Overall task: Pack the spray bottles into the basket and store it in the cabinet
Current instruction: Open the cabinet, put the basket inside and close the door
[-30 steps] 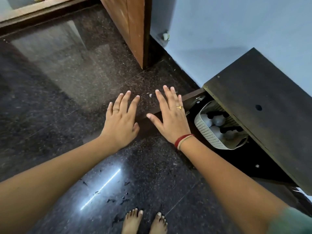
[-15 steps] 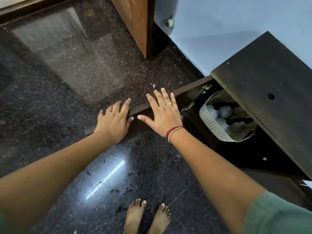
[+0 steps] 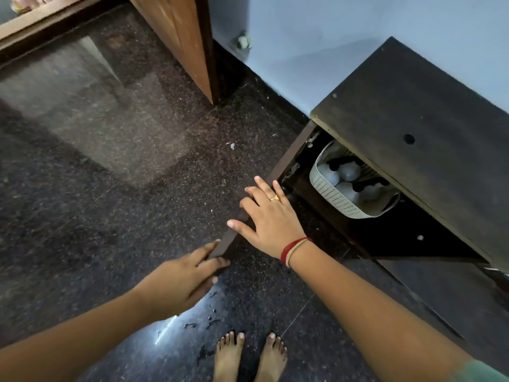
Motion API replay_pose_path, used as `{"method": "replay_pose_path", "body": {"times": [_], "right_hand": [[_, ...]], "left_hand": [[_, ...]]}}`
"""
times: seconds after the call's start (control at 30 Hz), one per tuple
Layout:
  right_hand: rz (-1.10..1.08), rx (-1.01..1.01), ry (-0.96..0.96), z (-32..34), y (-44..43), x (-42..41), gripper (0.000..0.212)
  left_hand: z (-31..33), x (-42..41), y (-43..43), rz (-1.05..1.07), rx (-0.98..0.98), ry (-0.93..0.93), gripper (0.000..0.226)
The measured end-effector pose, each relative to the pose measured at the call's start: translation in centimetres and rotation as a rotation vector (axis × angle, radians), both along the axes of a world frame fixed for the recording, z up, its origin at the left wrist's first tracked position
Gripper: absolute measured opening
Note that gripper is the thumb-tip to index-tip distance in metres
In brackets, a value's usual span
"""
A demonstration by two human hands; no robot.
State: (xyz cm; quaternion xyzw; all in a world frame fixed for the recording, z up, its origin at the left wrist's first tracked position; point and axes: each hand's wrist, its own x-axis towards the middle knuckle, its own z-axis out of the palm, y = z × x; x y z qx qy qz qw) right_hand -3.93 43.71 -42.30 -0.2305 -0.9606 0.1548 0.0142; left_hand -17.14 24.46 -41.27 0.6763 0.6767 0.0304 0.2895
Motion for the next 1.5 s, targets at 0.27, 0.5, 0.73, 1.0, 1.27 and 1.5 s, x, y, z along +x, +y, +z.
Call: {"method": "replay_pose_path", "body": {"times": [0.27, 0.5, 0.73, 1.0, 1.27, 1.5], "right_hand": [[-0.095, -0.005, 0.045, 0.2, -0.2, 6.0, 0.030], [-0.170, -0.013, -0.079, 0.2, 0.2, 11.8, 0.056], [-0.084, 0.058, -0.091, -0.6, 4.0, 17.2, 0.066], [0.122, 0.084, -0.188, -0.5, 9.0, 21.9, 0.066], [0.158, 0.502, -0.287, -1.2, 11.3, 24.2, 0.049], [-0.059, 0.570, -0.393, -3.0, 11.9, 25.3, 0.058]], "left_hand": [[0.2, 6.2, 2.7, -0.342, 0.196, 0.074, 0.043], [-0.4, 13.7, 8.2, -0.599, 0.330, 0.076, 0.045], [-1.7, 20.7, 12.7, -0.599, 0.062, 0.150, 0.055], [-2.6, 26.2, 17.0, -0.544, 0.143, 0.188, 0.058], [-5.2, 21.9, 20.5, -0.611, 0.086, 0.308, 0.068], [-6.5, 20.3, 24.7, -0.431, 0.050, 0.446, 0.078]]}}
